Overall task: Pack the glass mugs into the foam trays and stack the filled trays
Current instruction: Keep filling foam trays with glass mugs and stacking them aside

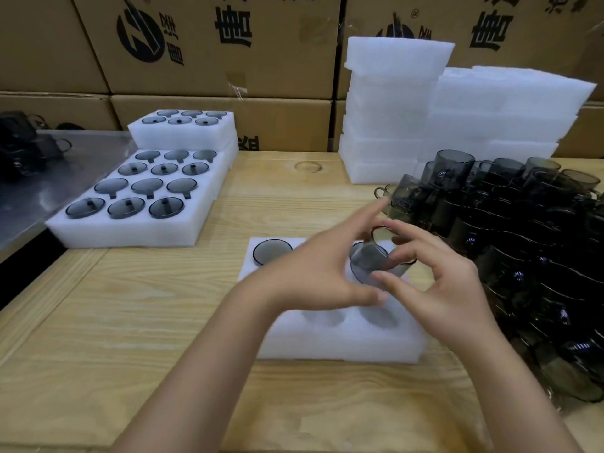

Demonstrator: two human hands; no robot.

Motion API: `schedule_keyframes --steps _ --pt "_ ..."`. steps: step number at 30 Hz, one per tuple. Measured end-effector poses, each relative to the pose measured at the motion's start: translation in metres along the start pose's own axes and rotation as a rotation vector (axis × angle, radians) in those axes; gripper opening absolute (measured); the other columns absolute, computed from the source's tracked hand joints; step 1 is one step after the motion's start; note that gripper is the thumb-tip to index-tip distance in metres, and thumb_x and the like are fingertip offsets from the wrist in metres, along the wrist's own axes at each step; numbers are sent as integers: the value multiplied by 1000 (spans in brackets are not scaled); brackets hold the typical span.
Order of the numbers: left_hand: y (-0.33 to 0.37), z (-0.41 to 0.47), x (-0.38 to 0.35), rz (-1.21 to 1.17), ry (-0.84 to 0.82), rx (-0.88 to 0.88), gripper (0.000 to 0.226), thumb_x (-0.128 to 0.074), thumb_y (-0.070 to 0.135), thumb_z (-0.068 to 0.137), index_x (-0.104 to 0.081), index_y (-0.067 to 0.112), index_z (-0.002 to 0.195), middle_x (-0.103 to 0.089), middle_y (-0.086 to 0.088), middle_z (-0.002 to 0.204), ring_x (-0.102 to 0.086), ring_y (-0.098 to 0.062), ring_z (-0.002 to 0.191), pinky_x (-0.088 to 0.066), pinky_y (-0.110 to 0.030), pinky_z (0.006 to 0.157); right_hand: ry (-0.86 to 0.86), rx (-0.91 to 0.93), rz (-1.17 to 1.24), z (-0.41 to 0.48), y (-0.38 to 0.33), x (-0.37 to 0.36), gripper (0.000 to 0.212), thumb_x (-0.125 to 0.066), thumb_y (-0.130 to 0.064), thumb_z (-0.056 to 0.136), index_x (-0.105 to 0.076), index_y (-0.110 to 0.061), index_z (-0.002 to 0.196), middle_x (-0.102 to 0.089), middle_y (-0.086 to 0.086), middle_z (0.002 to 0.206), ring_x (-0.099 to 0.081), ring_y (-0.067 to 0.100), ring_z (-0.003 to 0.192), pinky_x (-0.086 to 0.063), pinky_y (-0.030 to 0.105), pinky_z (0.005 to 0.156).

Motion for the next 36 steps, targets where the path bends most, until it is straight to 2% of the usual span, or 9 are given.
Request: schedule_keyframes --steps 4,10,15,20,23,25,29,32,36 --pt "-7 22 -13 -14 48 31 90 -81 15 74 -31 24 148 -51 7 137 -49 -8 125 -40 -35 107 -2 -56 103 0 7 0 30 -78 -11 70 -63 -25 92 -57 -14 123 -51 -3 116 -43 30 99" --pt "-11 26 -18 -63 238 -27 88 -82 16 66 -39 33 142 -53 12 112 -56 -3 99 -48 -21 86 133 -232 41 -2 17 -1 65 -68 -62 64 -47 -29 116 -44 -10 115 -47 5 109 -42 23 87" --pt "-8 30 -21 70 303 -64 86 -78 12 67 -38 31 141 -42 6 111 -42 14 95 -35 -1 80 87 -356 101 -1 25 -6 56 -71 -53 60 -52 -31 108 -56 -9 103 -57 3 86 -47 18 76" --pt "-12 26 -24 106 247 -21 94 -79 22 67 -27 44 142 -31 9 129 -47 1 102 -47 -20 86 52 -305 110 0 20 -6 41 -70 -43 64 -56 -35 102 -60 -15 97 -56 -6 81 -40 4 69" --pt "-16 22 -18 4 162 6 89 -78 26 68 -30 50 139 -34 7 144 -50 1 116 -50 -30 95 -17 -293 164 0 20 -5 36 -73 -31 71 -56 -36 103 -62 -13 98 -58 0 87 -43 11 76" --pt "-17 19 -13 -12 169 29 86 -78 36 62 -36 50 135 -51 17 126 -57 2 105 -52 -28 87 -66 -297 210 -1 19 -5 40 -72 -30 73 -55 -35 109 -63 -12 100 -59 3 91 -47 22 82" --pt "-17 17 -14 139 176 46 97 -76 60 48 -30 54 134 -44 22 117 -52 5 100 -43 -17 82 -99 -317 179 -2 20 -3 63 -70 -60 56 -55 -37 112 -64 -14 99 -58 -1 92 -45 21 78" --pt "-23 17 -15 177 73 70 104 -86 50 55 -24 53 139 -44 22 125 -47 8 109 -41 -19 93 -127 -322 156 -1 22 4 57 -70 -61 54 -59 -35 104 -68 -16 93 -56 -4 79 -41 22 71" --pt "-35 12 -7 136 -131 145 106 -87 34 64 -20 48 145 -43 25 133 -37 13 122 -37 -10 99 -210 -327 298 -3 23 9 58 -69 -56 52 -62 -29 103 -71 -11 92 -47 11 65 -47 42 69"
Point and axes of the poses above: each hand's wrist, its own z-axis towards the middle knuckle, its own x-axis out of the back of the hand, y = z × x, the point moved 6 cm from there along z, towards the middle knuckle
